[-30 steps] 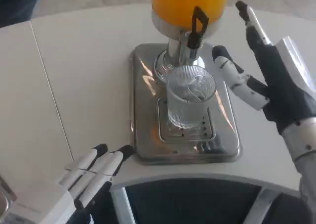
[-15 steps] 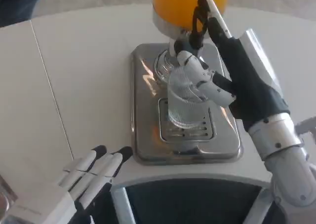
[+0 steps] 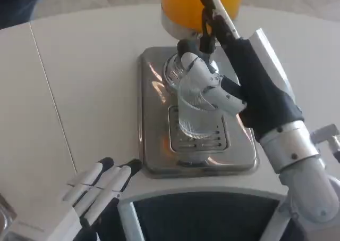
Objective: Grasp the cup under the faucet to collect the drink, then remove the cup.
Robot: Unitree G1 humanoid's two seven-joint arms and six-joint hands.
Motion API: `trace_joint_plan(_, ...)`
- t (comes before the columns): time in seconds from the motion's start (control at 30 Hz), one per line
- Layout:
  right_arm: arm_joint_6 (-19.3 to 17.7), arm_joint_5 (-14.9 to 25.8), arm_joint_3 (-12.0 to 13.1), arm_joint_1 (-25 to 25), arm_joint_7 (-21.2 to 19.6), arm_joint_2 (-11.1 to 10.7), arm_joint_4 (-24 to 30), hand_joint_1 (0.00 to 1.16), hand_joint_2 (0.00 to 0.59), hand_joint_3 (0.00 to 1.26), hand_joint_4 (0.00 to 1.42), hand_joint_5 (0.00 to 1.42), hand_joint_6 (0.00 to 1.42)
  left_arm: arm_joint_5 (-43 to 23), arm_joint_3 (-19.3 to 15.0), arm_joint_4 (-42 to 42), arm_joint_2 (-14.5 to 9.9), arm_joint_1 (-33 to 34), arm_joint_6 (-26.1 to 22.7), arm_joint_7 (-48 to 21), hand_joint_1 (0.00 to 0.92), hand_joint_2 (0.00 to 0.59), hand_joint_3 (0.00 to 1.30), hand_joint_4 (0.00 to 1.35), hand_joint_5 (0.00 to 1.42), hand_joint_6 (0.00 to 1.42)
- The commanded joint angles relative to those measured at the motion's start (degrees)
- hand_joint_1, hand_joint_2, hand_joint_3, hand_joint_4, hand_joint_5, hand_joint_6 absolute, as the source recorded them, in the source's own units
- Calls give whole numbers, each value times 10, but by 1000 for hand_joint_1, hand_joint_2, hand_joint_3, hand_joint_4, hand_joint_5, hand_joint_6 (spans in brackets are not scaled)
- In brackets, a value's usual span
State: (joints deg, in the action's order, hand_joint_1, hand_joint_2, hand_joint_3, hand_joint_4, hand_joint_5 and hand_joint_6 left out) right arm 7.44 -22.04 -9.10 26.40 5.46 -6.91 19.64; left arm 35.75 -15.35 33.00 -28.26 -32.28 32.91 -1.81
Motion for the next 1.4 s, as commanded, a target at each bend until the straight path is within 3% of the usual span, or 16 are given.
trace_joint_plan(0.03,-14,6,-18,19,12,-1,-11,296,492,0,0,0,1,4,-6,2,3,-6,5,-7,0,106,17,0,0,96)
trace_joint_plan(0.23,-6,-4,-42,24,20,-5,-31,297,492,0,0,0,1,2,-5,1,2,-2,3,-10,0,104,18,0,0,96)
trace_joint_plan(0.47,57,-41,-83,41,46,-2,-9,298,492,0,0,0,0,1,0,-2,3,1,2,-16,0,103,18,0,0,96)
trace_joint_plan(0.8,70,-78,-112,50,62,-12,-12,298,492,0,0,0,0,-19,7,-4,7,8,-7,-27,0,102,18,0,0,96)
trace_joint_plan(0.97,65,-78,-108,48,59,-12,-11,299,492,0,0,0,0,-105,27,14,27,19,-70,-68,0,81,0,0,3,121)
trace_joint_plan(1.07,59,-76,-104,49,57,-16,-15,299,492,0,0,0,0,-149,51,42,52,39,-131,-89,0,77,0,0,14,135)
trace_joint_plan(1.4,51,-72,-98,48,53,-22,-22,299,492,0,0,0,0,-147,121,98,128,95,-282,-96,24,58,0,0,74,216)
